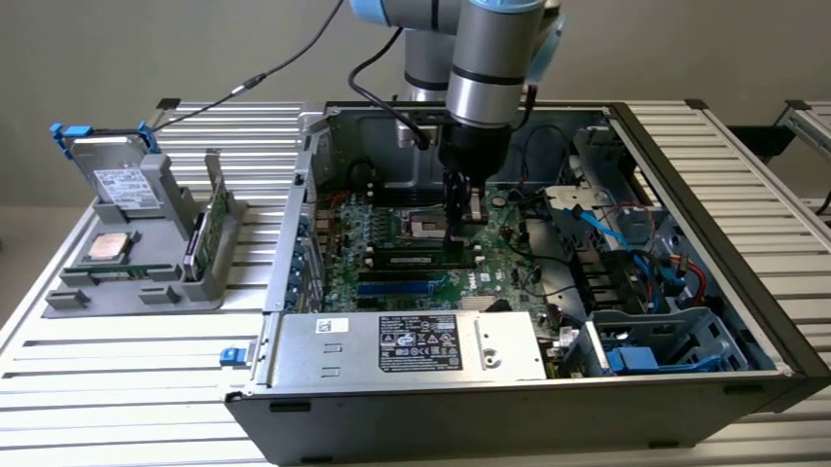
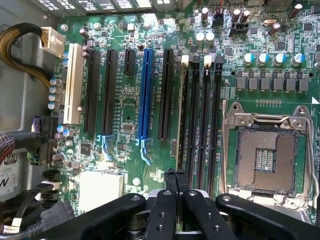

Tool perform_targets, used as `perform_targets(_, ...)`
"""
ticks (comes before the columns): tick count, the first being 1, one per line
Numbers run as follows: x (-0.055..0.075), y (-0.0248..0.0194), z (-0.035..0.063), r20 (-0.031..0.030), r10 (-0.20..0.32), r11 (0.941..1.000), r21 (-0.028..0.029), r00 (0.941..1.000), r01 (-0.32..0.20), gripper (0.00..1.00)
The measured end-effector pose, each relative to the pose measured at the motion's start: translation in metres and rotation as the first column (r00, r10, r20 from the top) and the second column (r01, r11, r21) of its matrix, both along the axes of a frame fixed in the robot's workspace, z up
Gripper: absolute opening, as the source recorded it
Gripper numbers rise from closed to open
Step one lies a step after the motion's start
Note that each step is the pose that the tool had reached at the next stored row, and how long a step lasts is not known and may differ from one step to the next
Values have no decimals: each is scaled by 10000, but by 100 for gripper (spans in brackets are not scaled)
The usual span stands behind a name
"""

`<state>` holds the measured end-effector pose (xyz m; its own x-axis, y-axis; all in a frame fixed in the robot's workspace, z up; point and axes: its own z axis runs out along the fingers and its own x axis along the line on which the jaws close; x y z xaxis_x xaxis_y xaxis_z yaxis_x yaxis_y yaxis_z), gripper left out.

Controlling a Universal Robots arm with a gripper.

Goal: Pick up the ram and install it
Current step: 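Press down the ram until it locks into place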

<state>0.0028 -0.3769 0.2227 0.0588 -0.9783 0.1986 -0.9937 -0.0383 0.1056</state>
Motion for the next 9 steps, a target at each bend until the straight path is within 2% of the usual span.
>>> perform_targets(4,-1,-1,-9,-3,-1,10000,-5,10000,1,10)
perform_targets(9,-8,1,16,5,-1,10000,18,10000,1,10)
